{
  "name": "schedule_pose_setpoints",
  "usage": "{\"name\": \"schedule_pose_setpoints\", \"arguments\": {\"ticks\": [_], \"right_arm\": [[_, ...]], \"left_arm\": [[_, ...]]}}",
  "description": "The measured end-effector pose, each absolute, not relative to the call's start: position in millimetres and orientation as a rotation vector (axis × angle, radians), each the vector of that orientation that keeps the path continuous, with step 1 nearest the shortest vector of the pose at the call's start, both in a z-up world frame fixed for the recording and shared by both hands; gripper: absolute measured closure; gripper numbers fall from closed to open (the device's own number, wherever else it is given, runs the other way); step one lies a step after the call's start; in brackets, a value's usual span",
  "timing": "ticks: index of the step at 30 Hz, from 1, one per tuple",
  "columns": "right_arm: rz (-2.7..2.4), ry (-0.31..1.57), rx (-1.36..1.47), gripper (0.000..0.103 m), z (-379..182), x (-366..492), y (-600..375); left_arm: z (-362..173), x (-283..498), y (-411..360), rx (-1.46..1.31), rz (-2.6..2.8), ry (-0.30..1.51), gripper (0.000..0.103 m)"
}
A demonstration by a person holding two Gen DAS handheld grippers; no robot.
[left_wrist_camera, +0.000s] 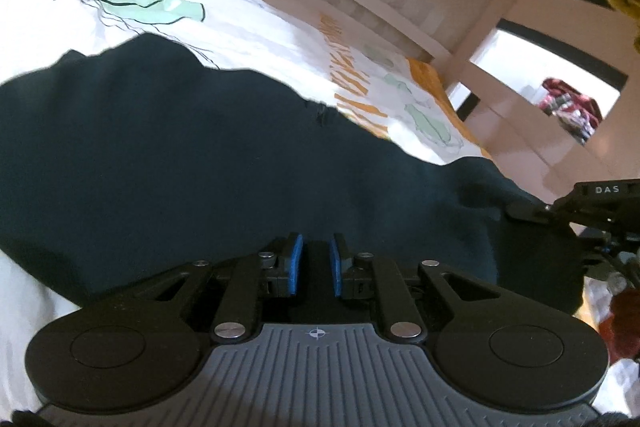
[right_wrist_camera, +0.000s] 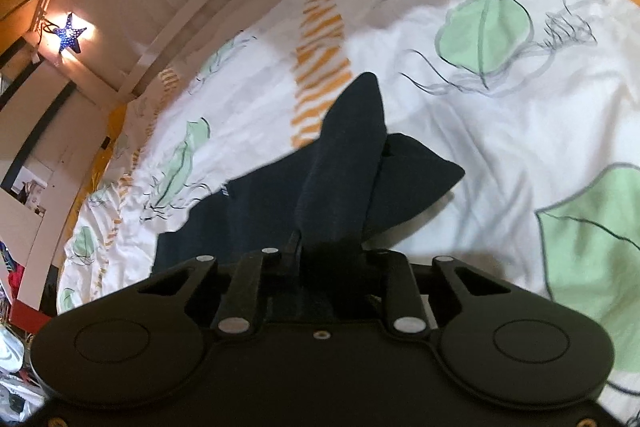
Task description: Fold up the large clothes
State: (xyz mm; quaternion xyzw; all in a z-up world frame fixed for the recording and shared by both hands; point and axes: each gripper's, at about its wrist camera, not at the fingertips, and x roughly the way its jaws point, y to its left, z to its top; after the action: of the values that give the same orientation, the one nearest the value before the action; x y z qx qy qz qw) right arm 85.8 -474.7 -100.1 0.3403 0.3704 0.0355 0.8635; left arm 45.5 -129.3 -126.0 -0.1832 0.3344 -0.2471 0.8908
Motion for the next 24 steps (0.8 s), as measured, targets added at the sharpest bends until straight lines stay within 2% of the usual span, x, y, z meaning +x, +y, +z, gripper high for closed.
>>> {"name": "schedule_pose_setpoints", "arguments": {"ticks": [4, 9, 14, 19, 24], "right_arm": [[0.072, 0.792, 0.638, 0.073, -79.0, 93.1, -460.8], [0.078, 0.809, 0.616, 0.073, -62.2, 96.9, -448.1], [0.160, 0.791, 0.625, 0.075, -32.5, 105.3, -423.8], [0.299, 0.806, 0.590, 0.075, -9.6, 134.4, -365.9], [0.411, 0.900, 0.505, 0.075, -23.1, 177.6, -291.1]], "left_arm": [[-112.6, 38.4, -130.9, -0.386, -0.528, 0.637, 0.088], [-135.6, 43.9, -131.6, -0.385, -0.521, 0.698, 0.088], [-138.3, 42.0, -130.8, -0.373, -0.529, 0.677, 0.087], [-140.4, 40.9, -121.5, -0.425, -0.536, 0.690, 0.087], [-141.3, 39.4, -102.9, -0.495, -0.539, 0.721, 0.087]]}}
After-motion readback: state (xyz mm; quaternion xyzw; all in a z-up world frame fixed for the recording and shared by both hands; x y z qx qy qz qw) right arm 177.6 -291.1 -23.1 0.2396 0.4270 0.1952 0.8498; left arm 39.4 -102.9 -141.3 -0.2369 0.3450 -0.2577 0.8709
